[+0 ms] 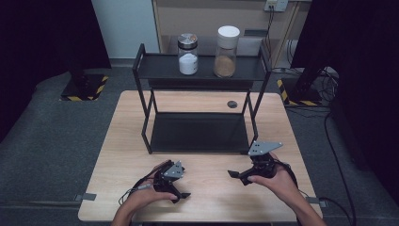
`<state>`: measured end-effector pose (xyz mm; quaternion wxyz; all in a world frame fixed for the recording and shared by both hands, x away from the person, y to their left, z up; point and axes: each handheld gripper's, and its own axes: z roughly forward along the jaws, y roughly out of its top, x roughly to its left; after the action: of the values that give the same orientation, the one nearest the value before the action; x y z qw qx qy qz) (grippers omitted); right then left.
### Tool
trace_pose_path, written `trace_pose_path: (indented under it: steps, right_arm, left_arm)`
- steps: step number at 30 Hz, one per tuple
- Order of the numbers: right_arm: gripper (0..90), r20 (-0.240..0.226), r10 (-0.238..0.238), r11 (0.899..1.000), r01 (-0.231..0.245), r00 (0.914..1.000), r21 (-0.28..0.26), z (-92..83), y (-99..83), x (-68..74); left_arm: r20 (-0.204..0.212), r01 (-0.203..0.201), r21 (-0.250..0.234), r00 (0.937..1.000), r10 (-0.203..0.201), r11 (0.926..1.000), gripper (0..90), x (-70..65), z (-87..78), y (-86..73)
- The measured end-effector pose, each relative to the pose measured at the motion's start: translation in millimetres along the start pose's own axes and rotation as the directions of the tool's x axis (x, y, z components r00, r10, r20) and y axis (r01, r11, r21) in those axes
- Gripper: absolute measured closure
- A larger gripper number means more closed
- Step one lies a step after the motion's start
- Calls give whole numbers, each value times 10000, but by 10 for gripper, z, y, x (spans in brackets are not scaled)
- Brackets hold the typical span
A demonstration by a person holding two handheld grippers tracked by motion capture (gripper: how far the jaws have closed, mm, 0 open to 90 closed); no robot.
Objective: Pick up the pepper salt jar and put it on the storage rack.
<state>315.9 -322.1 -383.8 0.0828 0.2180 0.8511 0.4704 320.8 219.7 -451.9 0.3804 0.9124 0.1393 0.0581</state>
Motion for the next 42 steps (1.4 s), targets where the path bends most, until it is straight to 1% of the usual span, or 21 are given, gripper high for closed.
trace_pose_path:
  steps: [3,4,5,9,15,18,19,21,27,29,33,35,42]
  right_arm:
    - [58,141,24,9998,-26,9999,177,38,-115,18]
    - [58,141,24,9998,-26,9999,177,38,-115,18]
    - [54,165,154,9994,-159,9997,292,66,-203,13]
    - [53,230,339,9978,-352,9992,562,115,-376,7]
    - [49,574,337,9937,-396,9978,1049,174,-529,20]
    - [51,782,216,9905,-319,9967,1339,208,-556,29]
    - [52,853,262,9894,-381,9960,1403,220,-576,24]
    - [51,904,381,9874,-514,9952,1495,236,-603,8]
    - [50,1045,247,9818,-438,9942,1848,277,-617,11]
    - [48,1053,267,9816,-460,9941,1853,284,-631,5]
    - [37,1035,156,9818,-349,9945,1866,289,-637,14]
    - [32,1045,-10,9823,-186,9945,1863,294,-651,31]
    - [29,1016,-45,9840,-137,9948,1774,288,-678,27]
  left_arm:
    - [-3,-4,5,10000,4,10000,0,0,0,1]
    - [-3,-4,5,10000,4,10000,0,0,0,1]
    - [-4,-2,5,10000,2,10000,0,-1,0,1]
    - [-4,2,-1,10000,-2,10000,0,-1,0,0]
    - [-9,1,5,10000,-1,10000,0,-2,0,1]
    - [-12,5,3,10000,-5,10000,0,-3,0,1]
    - [-10,3,4,10000,-3,10000,0,-2,0,1]
    - [-9,5,3,10000,-5,10000,0,-2,0,1]
    - [-6,3,6,10000,-3,10000,0,-1,0,1]
    - [-8,3,5,10000,-3,10000,0,-2,0,1]
    - [-7,5,3,10000,-5,10000,0,-2,0,1]
    - [-9,4,3,10000,-4,10000,0,-2,0,1]
    - [-9,6,3,10000,-6,10000,0,-2,0,1]
